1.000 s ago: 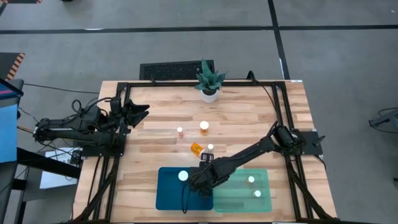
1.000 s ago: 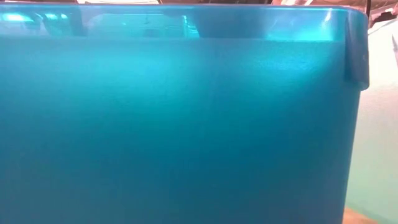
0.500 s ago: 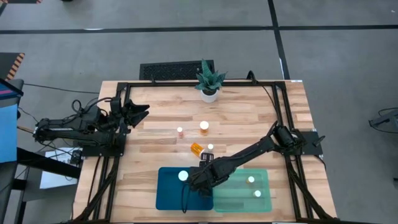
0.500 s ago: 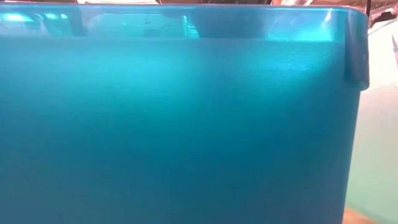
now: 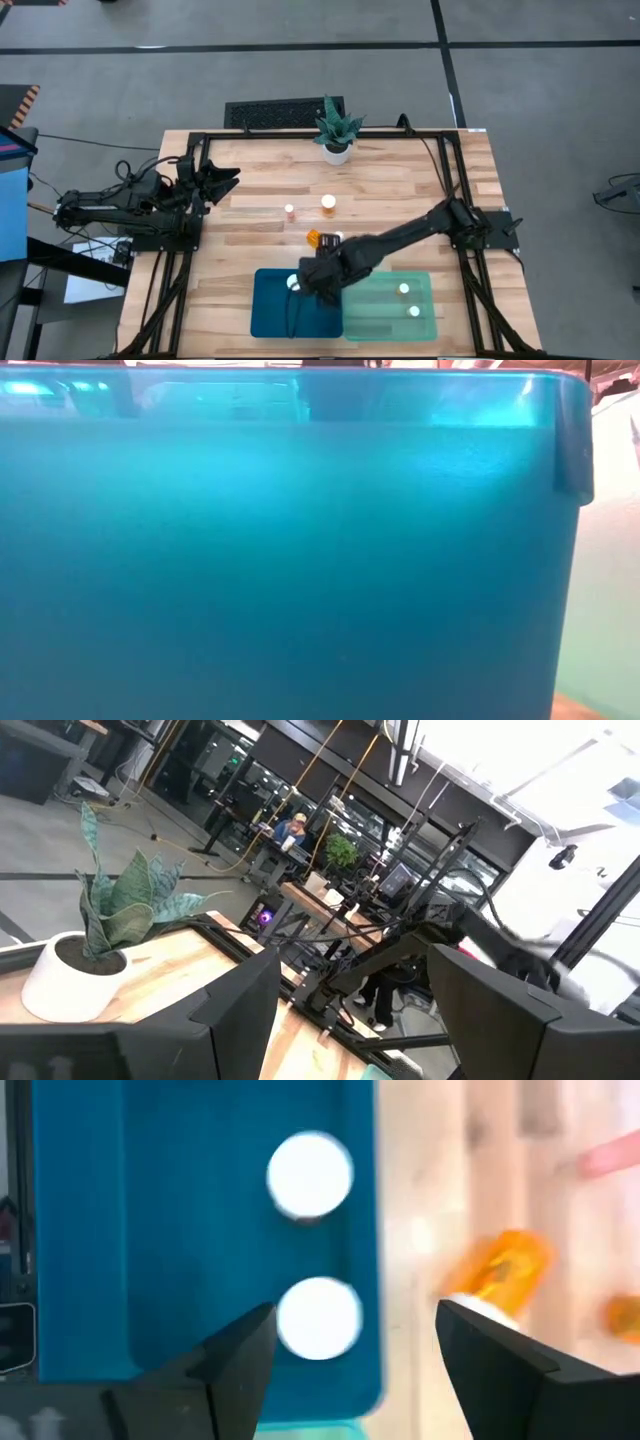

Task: Pick and place medicine bottles into bin by pill shape (circle, oval)
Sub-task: Put the large orange pill bottle into the blue bin

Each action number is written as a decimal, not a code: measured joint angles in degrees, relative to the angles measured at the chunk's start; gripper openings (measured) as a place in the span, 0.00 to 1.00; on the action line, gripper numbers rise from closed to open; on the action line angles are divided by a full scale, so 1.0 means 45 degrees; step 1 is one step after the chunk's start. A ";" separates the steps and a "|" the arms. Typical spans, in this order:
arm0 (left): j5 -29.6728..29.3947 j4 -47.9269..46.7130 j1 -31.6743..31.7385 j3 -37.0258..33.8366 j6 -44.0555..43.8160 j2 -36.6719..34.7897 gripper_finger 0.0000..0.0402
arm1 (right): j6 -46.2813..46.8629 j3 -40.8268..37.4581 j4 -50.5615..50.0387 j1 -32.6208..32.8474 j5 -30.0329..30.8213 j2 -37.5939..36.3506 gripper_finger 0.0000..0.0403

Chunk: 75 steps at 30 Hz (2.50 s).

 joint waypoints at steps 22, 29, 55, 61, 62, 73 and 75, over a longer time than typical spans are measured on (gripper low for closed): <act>0.0005 -0.0015 -0.0002 0.0000 0.0112 0.0003 0.62 | -0.3867 -0.0004 -0.2224 -0.5451 -0.0093 -0.2551 0.71; 0.0000 -0.0020 -0.0002 0.0000 0.0317 0.0003 0.62 | -0.4839 -0.3714 0.0357 -0.6608 -0.1355 -0.2647 0.71; -0.0233 -0.0096 -0.0001 0.0000 0.0680 0.0003 0.62 | -0.6556 -0.5625 0.2937 -0.7074 -0.2499 -0.2568 0.98; -0.0241 -0.0112 0.0002 0.0000 0.0675 0.0003 0.62 | -0.6417 -0.5719 0.3060 -0.7178 -0.2417 -0.2203 0.98; -0.0253 -0.0112 0.0001 0.0000 0.0675 0.0002 0.62 | -0.6414 -0.5659 0.3253 -0.7187 -0.2420 -0.2044 0.97; -0.0320 -0.0175 0.0003 0.0000 0.0617 0.0003 0.62 | -0.6271 -0.5669 0.3456 -0.7352 -0.2244 -0.0962 0.95; -0.0341 -0.0194 0.0003 0.0000 0.0607 -0.0002 0.62 | -0.6276 -0.5684 0.3327 -0.7338 -0.2227 -0.0957 0.94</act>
